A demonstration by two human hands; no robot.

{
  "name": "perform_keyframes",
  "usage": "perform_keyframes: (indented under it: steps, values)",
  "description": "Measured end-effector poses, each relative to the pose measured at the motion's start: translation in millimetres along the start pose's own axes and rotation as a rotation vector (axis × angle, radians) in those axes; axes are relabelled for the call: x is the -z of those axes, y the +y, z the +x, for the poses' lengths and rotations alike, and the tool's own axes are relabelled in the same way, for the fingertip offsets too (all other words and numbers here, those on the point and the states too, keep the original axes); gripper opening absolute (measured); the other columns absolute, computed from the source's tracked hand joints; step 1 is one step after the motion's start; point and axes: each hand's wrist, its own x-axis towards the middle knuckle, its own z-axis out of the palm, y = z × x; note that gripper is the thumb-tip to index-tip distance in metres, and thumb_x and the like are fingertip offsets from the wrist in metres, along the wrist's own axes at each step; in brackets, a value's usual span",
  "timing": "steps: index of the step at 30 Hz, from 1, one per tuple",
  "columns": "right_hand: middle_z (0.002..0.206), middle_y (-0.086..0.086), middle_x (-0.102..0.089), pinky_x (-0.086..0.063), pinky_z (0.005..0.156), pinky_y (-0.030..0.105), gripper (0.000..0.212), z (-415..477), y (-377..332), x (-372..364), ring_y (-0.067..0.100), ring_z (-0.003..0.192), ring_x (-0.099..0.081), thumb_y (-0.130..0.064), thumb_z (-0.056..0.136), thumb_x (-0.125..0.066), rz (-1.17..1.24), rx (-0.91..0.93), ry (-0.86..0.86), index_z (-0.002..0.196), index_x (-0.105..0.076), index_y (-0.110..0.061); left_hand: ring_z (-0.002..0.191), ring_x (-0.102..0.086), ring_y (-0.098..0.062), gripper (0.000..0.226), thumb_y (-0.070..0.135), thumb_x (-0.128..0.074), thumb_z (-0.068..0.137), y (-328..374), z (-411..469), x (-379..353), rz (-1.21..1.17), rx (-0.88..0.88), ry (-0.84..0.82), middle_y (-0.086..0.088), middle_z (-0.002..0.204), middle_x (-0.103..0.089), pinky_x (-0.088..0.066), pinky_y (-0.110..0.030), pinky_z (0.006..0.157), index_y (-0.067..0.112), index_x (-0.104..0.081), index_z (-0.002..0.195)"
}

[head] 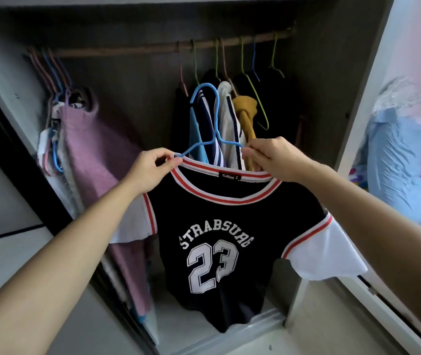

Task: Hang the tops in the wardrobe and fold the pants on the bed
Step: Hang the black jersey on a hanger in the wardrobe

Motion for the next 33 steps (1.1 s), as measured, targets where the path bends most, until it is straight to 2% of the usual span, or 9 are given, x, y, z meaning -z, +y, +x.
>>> perform_keyframes:
  steps: [2,6,9,11,15,20,26,30,33]
  values:
    - [0.068,-0.005,-0.064,-0.055,0.06,0.037,0.026,3,5,0,0.011,0.059,-0.06,-0.045,0.104,-0.043,0.025,-0.028,0.097,0.081,-0.055,-0.042,0.089,-0.065,0.006,0.015,0.036,-0.071,0.089,-2,5,6,0.045,0.016,-0.148,0.018,0.095,-0.072,-0.046,-0.007,0.078,0.044,-0.071,0.101]
    - [0.071,-0.003,-0.066,-0.053,0.061,0.036,0.028,15,3,2,0.013,0.062,-0.06,-0.041,0.103,-0.048,0.128,-0.115,0.124,0.093,-0.068,-0.024,0.099,-0.065,0.001,0.026,0.017,-0.072,0.089,-1,19,17,0.015,0.064,-0.216,0.013,0.105,-0.074,-0.047,-0.017,0.092,0.031,-0.072,0.11]
    - [0.072,0.003,-0.065,-0.046,0.056,0.03,0.029,30,-10,8,0.014,0.058,-0.054,-0.038,0.103,-0.052,0.371,-0.228,0.015,0.099,-0.073,-0.019,0.099,-0.066,-0.006,0.025,0.013,-0.069,0.091,-2,35,19,0.196,0.032,-0.077,0.011,0.102,-0.073,-0.05,-0.028,0.093,0.034,-0.07,0.105]
    - [0.072,0.002,-0.062,-0.046,0.053,0.023,0.025,38,-19,14,0.011,0.055,-0.054,-0.034,0.102,-0.055,0.711,-0.34,-0.145,0.104,-0.073,-0.016,0.1,-0.066,-0.012,0.022,0.019,-0.066,0.093,-6,44,17,0.357,0.014,0.002,0.015,0.1,-0.071,-0.05,-0.032,0.09,0.037,-0.069,0.107]
    - [0.073,0.002,-0.062,-0.047,0.061,0.024,0.036,57,-33,18,0.013,0.06,-0.056,-0.026,0.093,-0.063,1.07,-0.302,-0.359,0.12,-0.067,-0.002,0.104,-0.067,-0.018,0.019,0.025,-0.061,0.096,-18,59,16,0.319,0.022,-0.013,0.012,0.103,-0.071,-0.052,-0.041,0.094,0.031,-0.067,0.113]
    - [0.059,-0.005,-0.057,-0.04,0.042,0.013,0.024,104,-49,11,0.004,0.043,-0.047,-0.014,0.101,-0.053,1.106,-0.245,-0.163,0.113,-0.068,0.0,0.109,-0.065,-0.016,0.021,0.023,-0.061,0.095,-25,99,36,0.301,0.011,-0.03,0.006,0.11,-0.072,-0.05,-0.045,0.097,0.026,-0.068,0.114]
    - [0.054,-0.006,-0.056,-0.032,0.038,0.012,0.021,185,-71,-20,0.001,0.037,-0.042,-0.01,0.102,-0.051,1.178,-0.236,0.06,0.109,-0.067,0.002,0.118,-0.053,-0.036,0.037,0.025,-0.059,0.086,-23,167,100,0.854,-0.091,0.27,-0.011,0.126,-0.055,-0.046,-0.045,0.096,0.021,-0.062,0.123]
    - [0.056,-0.005,-0.055,-0.031,0.048,0.014,0.024,243,-87,-53,0.004,0.046,-0.043,-0.008,0.102,-0.051,1.143,-0.248,0.264,0.112,-0.067,0.007,0.143,-0.023,-0.042,0.073,0.032,-0.066,0.083,-30,208,139,1.047,-0.078,0.435,-0.021,0.158,-0.02,-0.027,-0.055,0.112,0.013,-0.037,0.147]
    - [0.058,-0.006,-0.053,-0.03,0.053,0.018,0.029,278,-89,-67,0.007,0.054,-0.041,-0.012,0.102,-0.052,1.098,-0.224,0.357,0.113,-0.062,0.014,0.151,-0.001,-0.036,0.101,0.034,-0.074,0.075,-42,226,148,1.057,-0.014,0.457,-0.018,0.163,-0.006,-0.007,-0.056,0.119,0.014,-0.016,0.156]
